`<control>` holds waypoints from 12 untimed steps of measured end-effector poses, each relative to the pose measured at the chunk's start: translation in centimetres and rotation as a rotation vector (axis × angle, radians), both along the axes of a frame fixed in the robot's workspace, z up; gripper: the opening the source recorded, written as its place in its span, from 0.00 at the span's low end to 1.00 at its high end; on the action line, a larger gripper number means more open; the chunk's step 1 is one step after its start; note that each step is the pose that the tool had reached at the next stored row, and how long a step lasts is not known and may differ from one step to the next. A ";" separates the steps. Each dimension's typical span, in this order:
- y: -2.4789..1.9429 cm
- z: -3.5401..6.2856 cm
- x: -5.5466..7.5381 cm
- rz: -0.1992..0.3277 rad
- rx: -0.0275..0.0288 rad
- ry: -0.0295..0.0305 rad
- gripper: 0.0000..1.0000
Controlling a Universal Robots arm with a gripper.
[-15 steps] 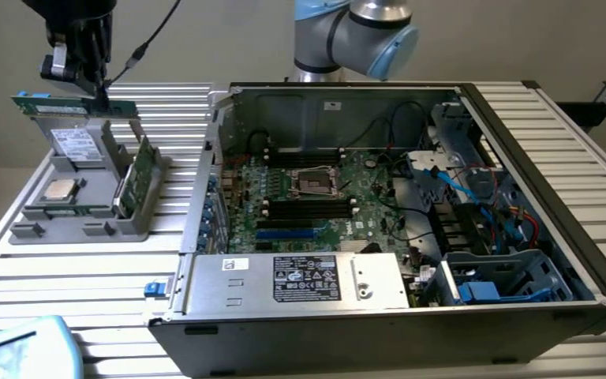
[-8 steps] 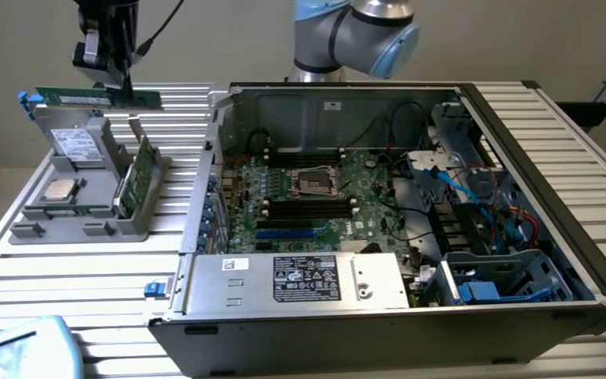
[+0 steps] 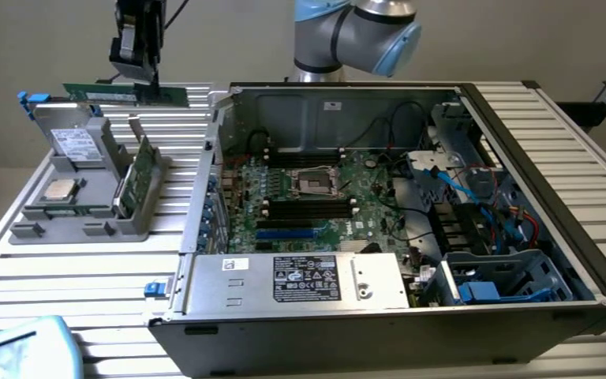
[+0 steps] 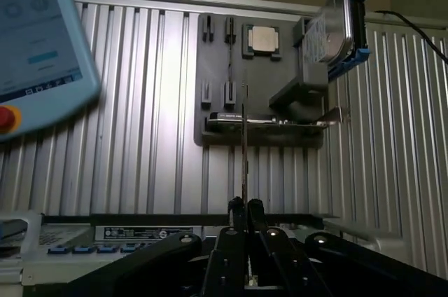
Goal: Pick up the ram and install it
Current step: 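Pick up the ram and move it above insertion slot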
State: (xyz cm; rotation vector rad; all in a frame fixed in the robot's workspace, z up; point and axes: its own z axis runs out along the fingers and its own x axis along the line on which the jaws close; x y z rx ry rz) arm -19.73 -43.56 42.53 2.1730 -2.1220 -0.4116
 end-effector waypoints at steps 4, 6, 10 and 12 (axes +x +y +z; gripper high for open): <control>-0.05 0.03 1.8 0.000 0.0036 0.0000 0.13; -0.12 0.03 2.7 0.000 0.0058 -0.0001 0.13; -0.55 0.02 4.5 0.000 0.0085 -0.0001 0.13; -0.78 0.03 5.4 0.000 0.0102 -0.0001 0.13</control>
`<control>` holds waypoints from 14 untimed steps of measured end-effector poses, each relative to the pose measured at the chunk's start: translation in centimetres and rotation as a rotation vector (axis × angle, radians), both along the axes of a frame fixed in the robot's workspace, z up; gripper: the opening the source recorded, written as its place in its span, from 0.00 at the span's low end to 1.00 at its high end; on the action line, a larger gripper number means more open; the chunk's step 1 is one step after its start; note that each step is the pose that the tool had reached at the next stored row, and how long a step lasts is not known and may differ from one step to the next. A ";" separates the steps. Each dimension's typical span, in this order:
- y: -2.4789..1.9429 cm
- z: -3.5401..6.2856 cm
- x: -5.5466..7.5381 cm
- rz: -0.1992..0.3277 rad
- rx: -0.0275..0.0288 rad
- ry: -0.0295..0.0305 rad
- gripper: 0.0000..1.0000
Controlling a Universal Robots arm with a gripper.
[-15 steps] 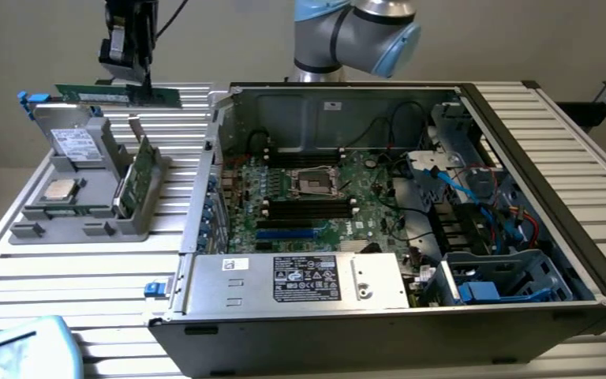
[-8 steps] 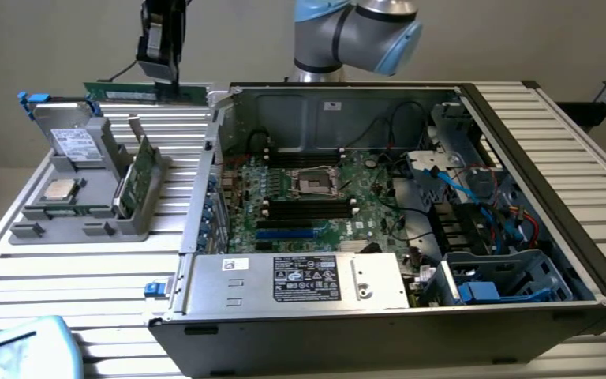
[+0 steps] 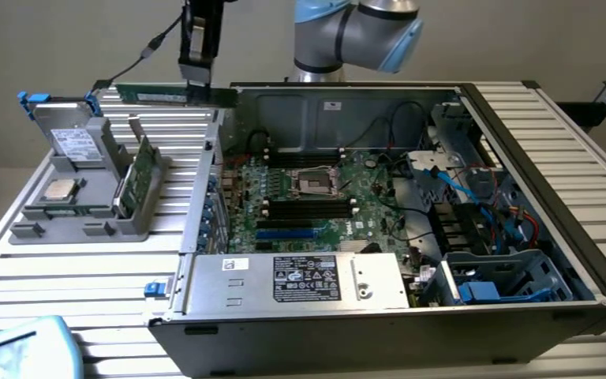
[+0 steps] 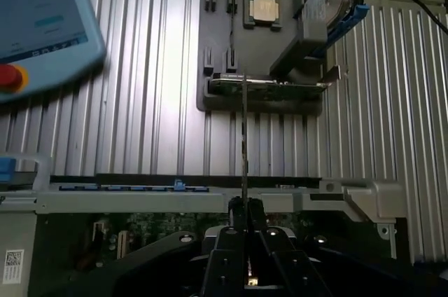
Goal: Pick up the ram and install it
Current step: 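Pick up the ram and move it above insertion slot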
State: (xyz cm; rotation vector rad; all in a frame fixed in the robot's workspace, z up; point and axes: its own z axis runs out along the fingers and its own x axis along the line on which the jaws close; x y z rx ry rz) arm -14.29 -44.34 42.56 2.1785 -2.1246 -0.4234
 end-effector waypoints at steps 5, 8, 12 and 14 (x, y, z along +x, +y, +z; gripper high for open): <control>-0.44 0.01 2.3 0.000 0.0036 0.0001 0.13; -0.60 0.00 3.6 0.000 0.0099 0.0000 0.13; -0.78 0.00 5.4 0.000 0.0190 0.0001 0.13; -0.84 0.00 6.3 0.000 0.0245 0.0000 0.13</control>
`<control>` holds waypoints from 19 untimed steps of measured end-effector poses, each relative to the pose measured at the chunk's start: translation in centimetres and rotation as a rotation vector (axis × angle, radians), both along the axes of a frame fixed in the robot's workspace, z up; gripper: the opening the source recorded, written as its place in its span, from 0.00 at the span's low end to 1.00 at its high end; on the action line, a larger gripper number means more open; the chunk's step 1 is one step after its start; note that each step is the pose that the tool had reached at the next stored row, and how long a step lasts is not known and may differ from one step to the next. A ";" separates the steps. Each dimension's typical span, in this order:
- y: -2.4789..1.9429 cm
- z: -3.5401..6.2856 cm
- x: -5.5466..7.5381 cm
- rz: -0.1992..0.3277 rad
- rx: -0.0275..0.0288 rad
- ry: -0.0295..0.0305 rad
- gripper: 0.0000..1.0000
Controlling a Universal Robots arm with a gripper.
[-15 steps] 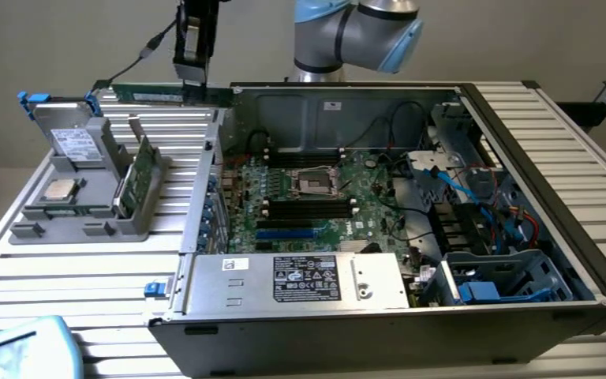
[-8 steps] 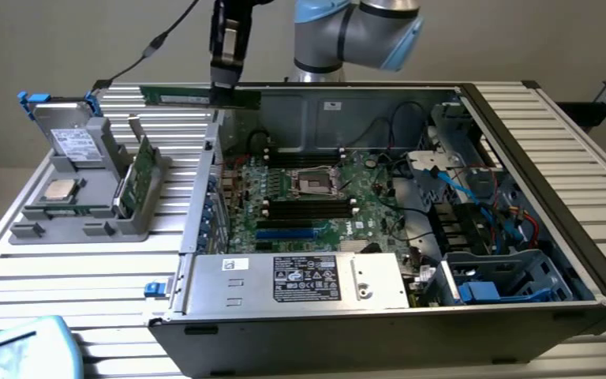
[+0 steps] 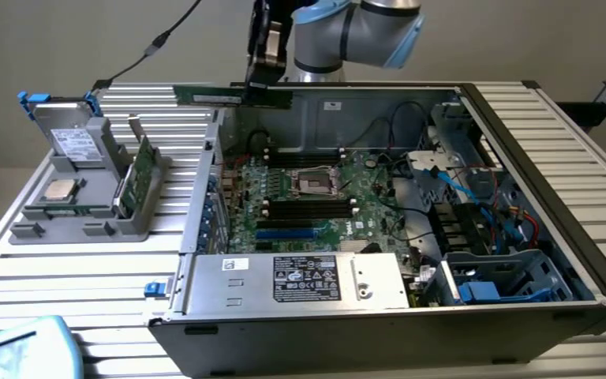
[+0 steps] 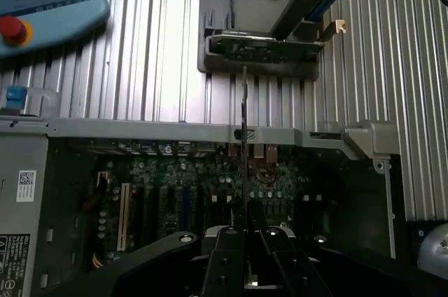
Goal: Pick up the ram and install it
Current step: 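Pick up the ram and move it above insertion slot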
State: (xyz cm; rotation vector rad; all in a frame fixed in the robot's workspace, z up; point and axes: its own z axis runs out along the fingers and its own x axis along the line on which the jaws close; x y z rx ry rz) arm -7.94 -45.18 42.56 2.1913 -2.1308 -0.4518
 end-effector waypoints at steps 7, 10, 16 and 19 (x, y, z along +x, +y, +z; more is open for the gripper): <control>-0.10 0.00 3.2 0.000 0.0238 -0.0005 0.13; -0.13 0.00 4.6 0.000 0.0355 -0.0007 0.13; -0.14 -0.03 7.3 0.000 0.0484 -0.0008 0.13; -0.15 -0.37 8.7 0.000 0.0476 -0.0008 0.13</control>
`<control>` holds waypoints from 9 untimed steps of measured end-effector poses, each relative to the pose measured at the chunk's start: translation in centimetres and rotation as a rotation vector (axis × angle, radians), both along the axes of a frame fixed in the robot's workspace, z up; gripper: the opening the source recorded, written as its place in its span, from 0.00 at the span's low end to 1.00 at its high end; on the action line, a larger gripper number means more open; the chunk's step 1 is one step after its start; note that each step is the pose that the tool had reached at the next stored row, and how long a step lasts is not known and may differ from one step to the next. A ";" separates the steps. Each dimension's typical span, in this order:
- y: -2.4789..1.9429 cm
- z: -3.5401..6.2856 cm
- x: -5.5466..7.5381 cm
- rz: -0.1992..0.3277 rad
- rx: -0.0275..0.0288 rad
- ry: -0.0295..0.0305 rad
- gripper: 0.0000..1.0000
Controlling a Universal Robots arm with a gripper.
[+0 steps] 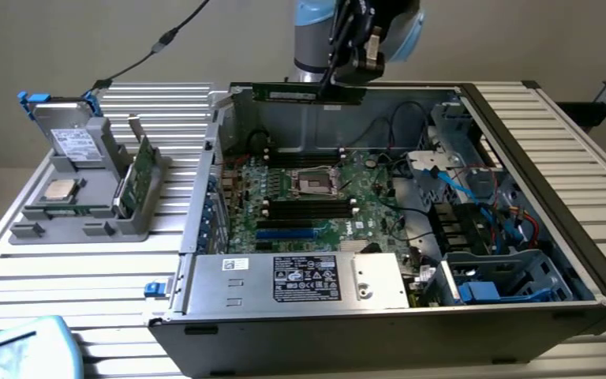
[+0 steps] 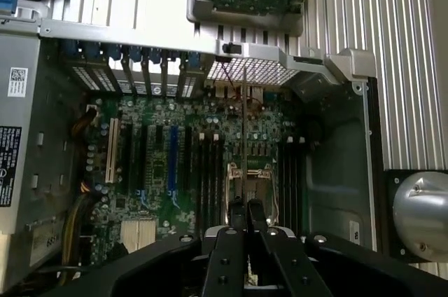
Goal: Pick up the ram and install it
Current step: 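Pick up the ram and move it above insertion slot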
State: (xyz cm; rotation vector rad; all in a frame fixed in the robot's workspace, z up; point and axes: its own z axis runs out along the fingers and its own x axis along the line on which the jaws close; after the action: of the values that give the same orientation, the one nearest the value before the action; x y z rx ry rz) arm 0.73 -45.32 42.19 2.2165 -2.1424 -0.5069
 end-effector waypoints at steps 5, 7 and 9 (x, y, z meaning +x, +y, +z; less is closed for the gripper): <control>0.28 -0.82 1.3 0.000 -0.0033 0.0021 0.13; 0.50 -0.95 1.4 0.000 -0.0146 0.0057 0.13; 0.69 -1.04 1.4 0.000 -0.0321 0.0077 0.13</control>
State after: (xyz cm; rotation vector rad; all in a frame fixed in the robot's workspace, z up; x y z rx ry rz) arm 2.15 -44.63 41.15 2.1944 -2.1313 -0.4768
